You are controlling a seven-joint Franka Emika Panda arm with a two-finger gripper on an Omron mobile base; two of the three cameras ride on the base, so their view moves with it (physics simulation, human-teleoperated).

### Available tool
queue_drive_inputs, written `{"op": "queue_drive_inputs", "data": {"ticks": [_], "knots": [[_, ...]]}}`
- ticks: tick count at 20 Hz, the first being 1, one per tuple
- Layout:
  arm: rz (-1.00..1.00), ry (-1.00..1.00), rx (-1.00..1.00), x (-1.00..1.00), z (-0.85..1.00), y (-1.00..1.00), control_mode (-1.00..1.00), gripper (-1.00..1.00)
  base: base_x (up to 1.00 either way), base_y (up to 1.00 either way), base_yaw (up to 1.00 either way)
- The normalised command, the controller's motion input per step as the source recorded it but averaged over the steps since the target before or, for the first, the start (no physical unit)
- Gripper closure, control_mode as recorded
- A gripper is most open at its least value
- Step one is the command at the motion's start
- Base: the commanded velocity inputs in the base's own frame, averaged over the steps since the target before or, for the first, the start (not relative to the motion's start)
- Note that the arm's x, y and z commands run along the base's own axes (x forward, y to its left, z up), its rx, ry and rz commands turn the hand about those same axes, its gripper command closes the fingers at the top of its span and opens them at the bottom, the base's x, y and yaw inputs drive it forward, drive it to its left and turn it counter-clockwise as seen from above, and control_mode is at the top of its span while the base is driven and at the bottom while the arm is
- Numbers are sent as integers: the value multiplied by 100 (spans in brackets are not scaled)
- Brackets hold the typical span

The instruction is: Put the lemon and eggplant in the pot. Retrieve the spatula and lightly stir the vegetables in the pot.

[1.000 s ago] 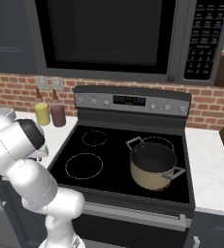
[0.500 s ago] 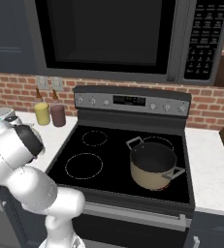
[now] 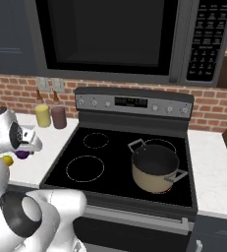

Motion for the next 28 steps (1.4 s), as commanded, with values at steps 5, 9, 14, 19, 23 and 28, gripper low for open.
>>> {"op": "queue_drive_inputs", "data": {"ticks": [5, 9, 14, 19, 23, 28], "knots": [[-30, 0, 15, -21, 100, -82, -100, 100, 0, 0, 0], [-35, 0, 9, -3, 100, -99, -100, 100, 0, 0, 0], [-38, 0, 1, 0, 70, -100, -100, 100, 0, 0, 0], [-37, 0, 0, 0, 18, -100, -100, 100, 0, 0, 0], [-34, 1, -2, 0, 0, -100, -100, 100, 0, 0, 0], [-30, 1, -2, 3, -9, -100, -100, 100, 0, 0, 0]]}}
